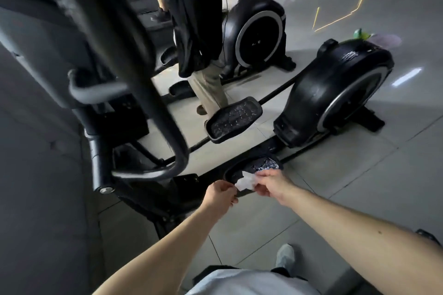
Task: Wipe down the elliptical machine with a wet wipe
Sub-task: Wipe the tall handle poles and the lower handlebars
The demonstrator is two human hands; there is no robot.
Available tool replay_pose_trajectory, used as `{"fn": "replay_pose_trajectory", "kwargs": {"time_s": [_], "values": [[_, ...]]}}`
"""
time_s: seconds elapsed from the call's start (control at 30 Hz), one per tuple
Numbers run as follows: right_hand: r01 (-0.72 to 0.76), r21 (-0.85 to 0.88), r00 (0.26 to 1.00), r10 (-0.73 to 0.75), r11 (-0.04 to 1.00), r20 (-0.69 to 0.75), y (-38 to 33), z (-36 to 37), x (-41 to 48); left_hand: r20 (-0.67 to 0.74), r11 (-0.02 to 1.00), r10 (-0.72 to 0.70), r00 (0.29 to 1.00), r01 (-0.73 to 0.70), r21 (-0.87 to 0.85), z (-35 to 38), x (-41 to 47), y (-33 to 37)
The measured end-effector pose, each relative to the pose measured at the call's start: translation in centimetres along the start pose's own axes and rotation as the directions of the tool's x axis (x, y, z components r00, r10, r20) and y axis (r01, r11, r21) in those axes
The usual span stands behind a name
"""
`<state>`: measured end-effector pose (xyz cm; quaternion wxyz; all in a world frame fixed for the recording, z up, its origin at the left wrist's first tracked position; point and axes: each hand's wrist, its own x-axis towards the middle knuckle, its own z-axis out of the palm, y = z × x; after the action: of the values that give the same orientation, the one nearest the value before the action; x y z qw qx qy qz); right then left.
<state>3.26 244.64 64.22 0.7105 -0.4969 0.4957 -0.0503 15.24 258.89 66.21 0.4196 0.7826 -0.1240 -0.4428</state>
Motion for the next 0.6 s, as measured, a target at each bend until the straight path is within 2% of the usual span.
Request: {"fn": "replay_pose_trajectory", "kwargs": {"time_s": [0.2, 0.37, 0.5, 0.6], "values": [[0.032, -0.027, 0.998, -0.03, 0.999, 0.061, -3.7, -7.9, 2.7, 0.039, 0.999, -0.043, 0.998, 0.044, -0.028, 8.1, 3.0, 6.5], [0.066, -0.094, 0.998, -0.064, 0.993, 0.026, -6.1, -12.8, 5.1, 0.047, 0.995, -0.05, 0.998, 0.053, -0.085, 12.6, 5.6, 10.3], [0.046, -0.121, 0.999, -0.045, 0.992, 0.007, -7.7, -15.0, 8.0, 0.01, 1.0, 0.013, 1.0, -0.013, 0.027, 14.0, 8.0, 12.0], [0.028, -0.195, 0.999, -0.032, 0.98, -0.021, -8.8, -15.6, 10.5, 0.006, 0.998, 0.04, 0.999, -0.04, 0.051, 14.4, 10.4, 12.9]]}}
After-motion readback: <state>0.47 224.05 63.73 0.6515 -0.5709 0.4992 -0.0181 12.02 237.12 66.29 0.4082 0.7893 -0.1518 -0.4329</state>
